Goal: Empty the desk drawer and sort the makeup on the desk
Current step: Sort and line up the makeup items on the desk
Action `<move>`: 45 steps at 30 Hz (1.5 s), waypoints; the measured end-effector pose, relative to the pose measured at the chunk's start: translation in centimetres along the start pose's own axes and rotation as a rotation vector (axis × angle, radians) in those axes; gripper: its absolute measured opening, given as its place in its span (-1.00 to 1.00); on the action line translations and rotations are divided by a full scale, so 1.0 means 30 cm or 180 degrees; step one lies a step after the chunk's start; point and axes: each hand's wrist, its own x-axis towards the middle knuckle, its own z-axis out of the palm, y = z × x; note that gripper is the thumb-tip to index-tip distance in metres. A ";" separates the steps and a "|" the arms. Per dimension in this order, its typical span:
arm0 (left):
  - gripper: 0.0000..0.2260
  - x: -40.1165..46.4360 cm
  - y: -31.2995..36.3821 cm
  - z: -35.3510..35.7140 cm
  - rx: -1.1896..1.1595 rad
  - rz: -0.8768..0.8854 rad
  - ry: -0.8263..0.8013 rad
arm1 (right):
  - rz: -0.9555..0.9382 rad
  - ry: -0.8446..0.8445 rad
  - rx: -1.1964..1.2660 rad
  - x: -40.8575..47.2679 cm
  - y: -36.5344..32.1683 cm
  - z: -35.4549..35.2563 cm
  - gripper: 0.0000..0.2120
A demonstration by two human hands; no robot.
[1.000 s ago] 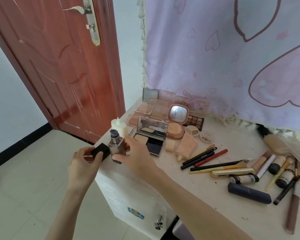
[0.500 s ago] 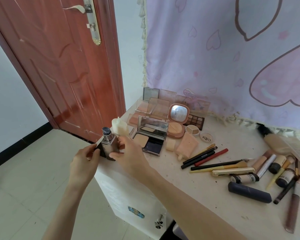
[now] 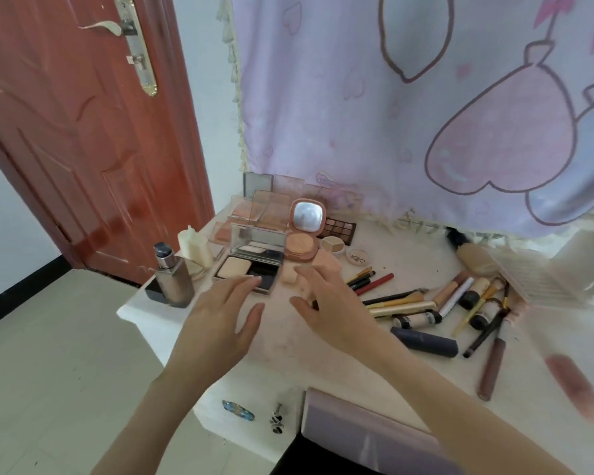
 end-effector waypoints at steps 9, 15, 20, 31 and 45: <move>-0.54 0.264 0.345 0.215 0.0079 0.0972 -0.0841 | 0.0977 0.0294 -0.0690 -0.216 0.333 -0.280 -0.49; -0.44 0.419 0.478 0.410 0.0316 0.1215 -0.1564 | 0.1726 0.0424 -0.0955 -0.252 0.562 -0.404 -0.59; -0.57 0.518 0.533 0.526 0.0258 0.1170 -0.2020 | 0.2223 0.0509 -0.1207 -0.165 0.692 -0.448 -0.63; -0.61 0.611 0.529 0.631 0.0003 0.1090 -0.2264 | 0.2388 0.0233 -0.1512 0.002 0.767 -0.428 -0.72; -0.70 0.640 0.511 0.451 -0.2212 0.0065 -0.0931 | 0.1729 0.0978 0.1444 -0.102 0.548 -0.472 -0.68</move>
